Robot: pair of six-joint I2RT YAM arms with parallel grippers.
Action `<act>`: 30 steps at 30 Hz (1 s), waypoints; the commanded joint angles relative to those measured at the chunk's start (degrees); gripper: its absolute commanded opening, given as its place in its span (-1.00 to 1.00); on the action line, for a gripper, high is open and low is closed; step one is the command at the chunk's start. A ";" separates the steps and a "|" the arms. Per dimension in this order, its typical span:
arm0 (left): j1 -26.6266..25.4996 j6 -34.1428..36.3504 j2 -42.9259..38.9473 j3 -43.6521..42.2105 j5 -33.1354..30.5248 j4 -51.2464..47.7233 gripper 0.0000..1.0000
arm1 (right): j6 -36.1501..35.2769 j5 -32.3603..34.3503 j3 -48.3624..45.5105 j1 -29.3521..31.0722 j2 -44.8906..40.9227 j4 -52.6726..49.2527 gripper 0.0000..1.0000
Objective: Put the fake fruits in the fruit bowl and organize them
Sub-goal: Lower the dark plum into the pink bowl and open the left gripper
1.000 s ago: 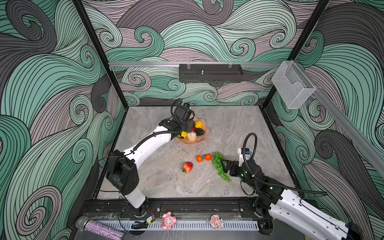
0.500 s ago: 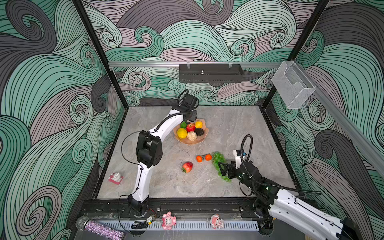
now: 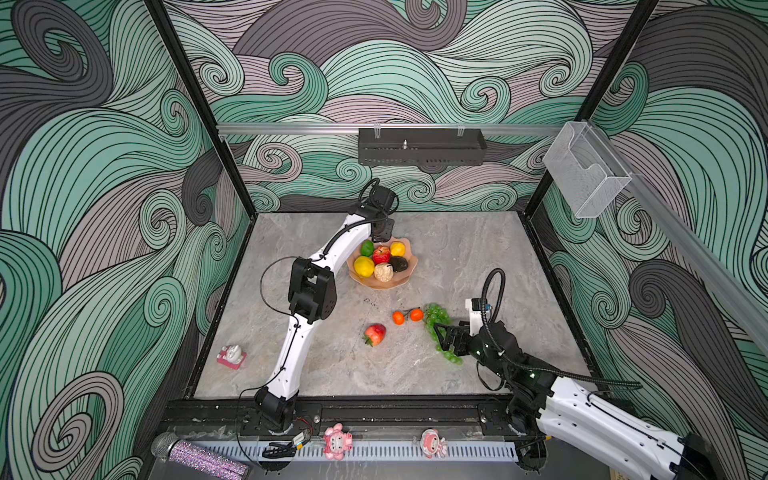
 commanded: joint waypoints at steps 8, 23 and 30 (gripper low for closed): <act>0.45 0.75 2.80 2.38 0.78 -2.58 -0.83 | 2.24 -0.66 -1.53 -0.18 -0.02 2.27 0.97; 0.36 0.25 0.32 2.29 2.25 -3.24 -0.37 | 2.44 -1.23 -1.43 -0.21 1.25 3.02 0.97; 0.40 -0.75 -2.84 1.29 3.61 -3.51 -0.24 | 2.35 -1.54 -1.16 -0.15 2.61 3.50 0.98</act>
